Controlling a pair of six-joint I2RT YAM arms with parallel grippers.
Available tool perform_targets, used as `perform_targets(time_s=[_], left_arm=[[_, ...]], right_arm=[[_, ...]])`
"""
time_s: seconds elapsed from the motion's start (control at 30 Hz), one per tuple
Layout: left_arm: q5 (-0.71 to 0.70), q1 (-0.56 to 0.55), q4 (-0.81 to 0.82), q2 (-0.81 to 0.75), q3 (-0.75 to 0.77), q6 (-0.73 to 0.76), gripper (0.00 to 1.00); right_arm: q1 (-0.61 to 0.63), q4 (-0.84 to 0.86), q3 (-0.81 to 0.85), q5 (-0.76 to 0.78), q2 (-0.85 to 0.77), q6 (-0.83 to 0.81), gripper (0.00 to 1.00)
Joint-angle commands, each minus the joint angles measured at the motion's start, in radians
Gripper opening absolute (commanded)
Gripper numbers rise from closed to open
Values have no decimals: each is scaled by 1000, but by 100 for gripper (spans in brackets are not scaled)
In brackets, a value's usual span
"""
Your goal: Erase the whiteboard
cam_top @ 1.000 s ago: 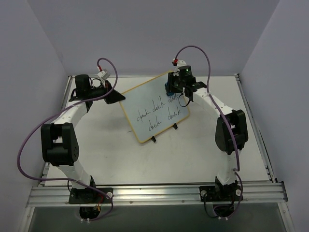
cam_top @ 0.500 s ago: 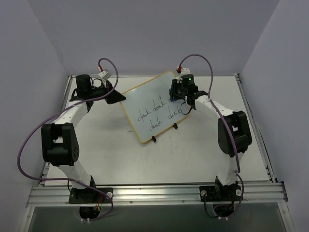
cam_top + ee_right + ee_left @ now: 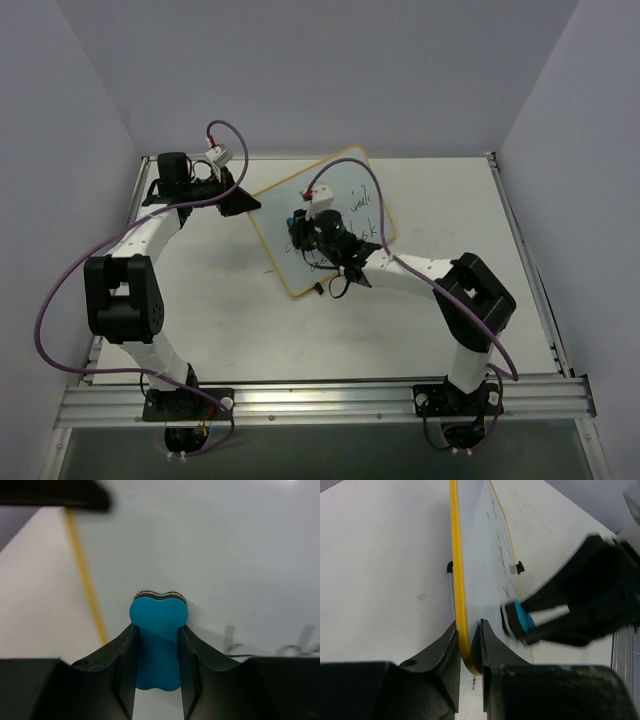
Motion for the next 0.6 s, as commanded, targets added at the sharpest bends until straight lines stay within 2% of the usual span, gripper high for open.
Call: perform_targets(time_s=[0.0, 0.2, 0.57], left_arm=[[74, -19, -14, -35, 49, 171, 2], [69, -21, -27, -41, 47, 186, 2], [72, -13, -55, -21, 73, 200, 2]], right_arm=[[148, 152, 20, 121, 39, 9, 0], [173, 131, 96, 246, 135, 8, 0], [-52, 213, -134, 288, 20, -24, 0]])
